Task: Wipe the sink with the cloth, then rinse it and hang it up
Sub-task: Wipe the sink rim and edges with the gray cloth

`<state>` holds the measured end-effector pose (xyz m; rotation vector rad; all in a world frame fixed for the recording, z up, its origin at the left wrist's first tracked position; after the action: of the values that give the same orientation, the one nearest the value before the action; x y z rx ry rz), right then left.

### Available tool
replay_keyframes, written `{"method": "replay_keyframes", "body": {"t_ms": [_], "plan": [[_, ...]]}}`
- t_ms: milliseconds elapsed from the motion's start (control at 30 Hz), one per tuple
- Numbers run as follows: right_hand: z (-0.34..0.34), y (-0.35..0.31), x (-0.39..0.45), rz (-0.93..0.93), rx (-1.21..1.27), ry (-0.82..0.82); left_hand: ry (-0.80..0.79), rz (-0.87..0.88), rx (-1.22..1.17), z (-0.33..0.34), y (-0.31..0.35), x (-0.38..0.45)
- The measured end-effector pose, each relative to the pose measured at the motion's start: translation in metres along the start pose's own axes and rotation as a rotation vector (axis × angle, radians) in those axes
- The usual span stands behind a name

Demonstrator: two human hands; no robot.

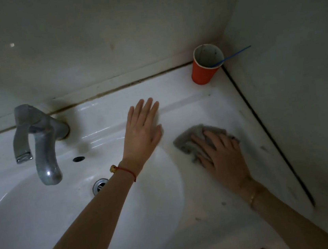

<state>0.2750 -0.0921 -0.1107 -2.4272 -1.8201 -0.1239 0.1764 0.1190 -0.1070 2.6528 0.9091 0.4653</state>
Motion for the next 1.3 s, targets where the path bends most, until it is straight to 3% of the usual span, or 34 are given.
{"method": "replay_keyframes", "body": {"t_ms": [167, 333, 433, 533, 633, 767, 867, 1000, 1100, 1300], "plan": [[0.008, 0.03, 0.07, 0.377, -0.023, 0.048, 0.005, 0.001, -0.001, -0.001, 0.001, 0.001], [-0.002, -0.028, 0.0, 0.007, 0.077, 0.008, -0.009, 0.003, -0.002, -0.001, -0.001, 0.001], [-0.006, -0.009, -0.014, -0.057, 0.075, -0.03, -0.009, 0.005, -0.004, -0.001, -0.001, 0.0], [0.0, 0.032, 0.032, 0.16, -0.034, 0.024, -0.007, 0.013, 0.005, 0.0, -0.002, 0.001], [0.006, 0.028, 0.065, 0.343, -0.015, 0.053, -0.015, 0.008, 0.012, 0.0, -0.002, 0.0], [0.008, -0.026, 0.015, 0.021, 0.117, -0.023, -0.028, 0.012, 0.016, 0.0, -0.002, -0.001], [-0.002, -0.029, -0.022, -0.087, 0.146, -0.015, -0.033, 0.013, 0.018, 0.0, -0.003, 0.0], [0.001, 0.026, 0.031, 0.127, -0.023, 0.009, -0.023, 0.011, 0.018, 0.0, -0.003, 0.0], [0.007, 0.03, 0.068, 0.324, 0.004, 0.031, -0.018, 0.01, 0.024, 0.001, -0.002, 0.0], [0.001, -0.031, -0.003, -0.079, 0.149, -0.008, -0.02, 0.003, 0.015, 0.003, -0.003, -0.001]]}}
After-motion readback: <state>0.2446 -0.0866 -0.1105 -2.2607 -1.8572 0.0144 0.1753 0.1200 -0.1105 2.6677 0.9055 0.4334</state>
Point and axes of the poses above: each hand's wrist, its own x-axis towards the middle knuckle, its own z-axis out of the palm, y = z × x, the point moved 5 cm from there along x, towards the middle knuckle, and after that the axes turned 13 degrees about -z, right-handed, at the moved point
